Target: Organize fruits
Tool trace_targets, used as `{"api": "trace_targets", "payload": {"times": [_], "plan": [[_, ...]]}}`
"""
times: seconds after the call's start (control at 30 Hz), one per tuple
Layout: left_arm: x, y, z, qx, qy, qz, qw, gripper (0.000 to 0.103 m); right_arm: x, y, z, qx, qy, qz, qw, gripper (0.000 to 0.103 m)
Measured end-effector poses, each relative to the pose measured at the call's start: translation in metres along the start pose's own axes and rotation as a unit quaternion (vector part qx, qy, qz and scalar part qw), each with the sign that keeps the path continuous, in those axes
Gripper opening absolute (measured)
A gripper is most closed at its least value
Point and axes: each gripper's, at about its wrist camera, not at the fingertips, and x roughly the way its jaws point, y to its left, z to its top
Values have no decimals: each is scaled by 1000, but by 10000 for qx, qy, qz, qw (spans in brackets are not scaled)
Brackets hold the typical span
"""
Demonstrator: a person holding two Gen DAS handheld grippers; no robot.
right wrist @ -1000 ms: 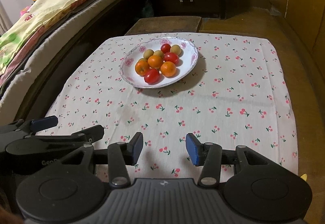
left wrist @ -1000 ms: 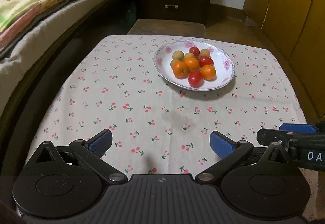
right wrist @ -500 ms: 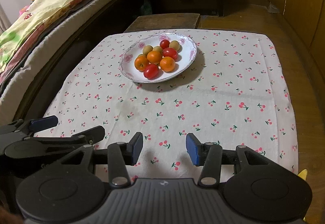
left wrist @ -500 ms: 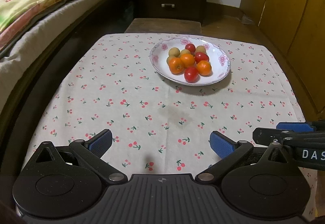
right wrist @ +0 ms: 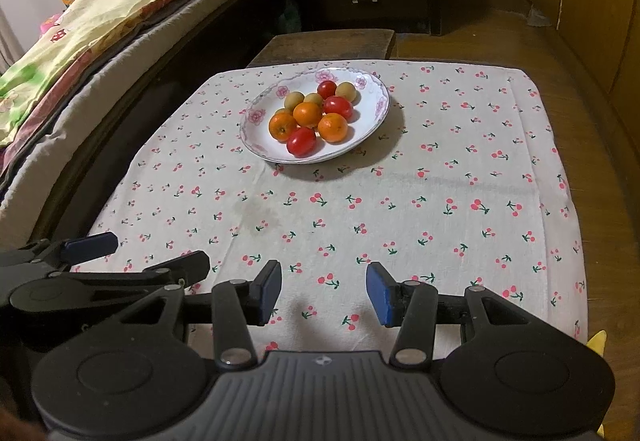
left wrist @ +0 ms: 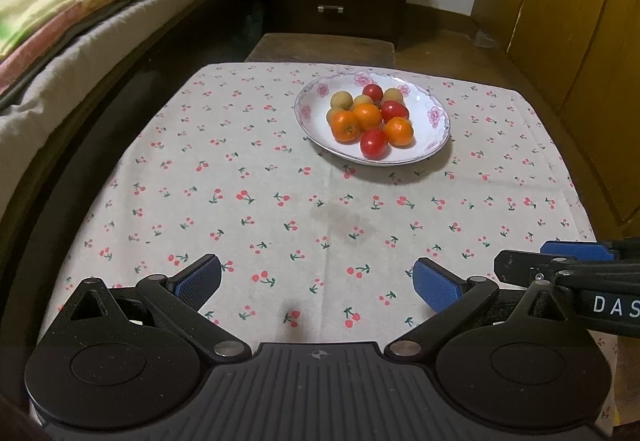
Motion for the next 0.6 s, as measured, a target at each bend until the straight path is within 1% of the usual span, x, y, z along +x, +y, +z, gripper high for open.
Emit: {"api": "trace_targets", "payload": {"times": [0.37, 0.6], "plan": [[-1, 3, -2, -116, 86, -4, 9999, 103, 0, 3, -1, -29, -3, 27, 10000, 47], [1, 7, -3, -244, 127, -115, 9996, 103, 0, 4, -2, -21, -7, 51, 10000, 47]]}}
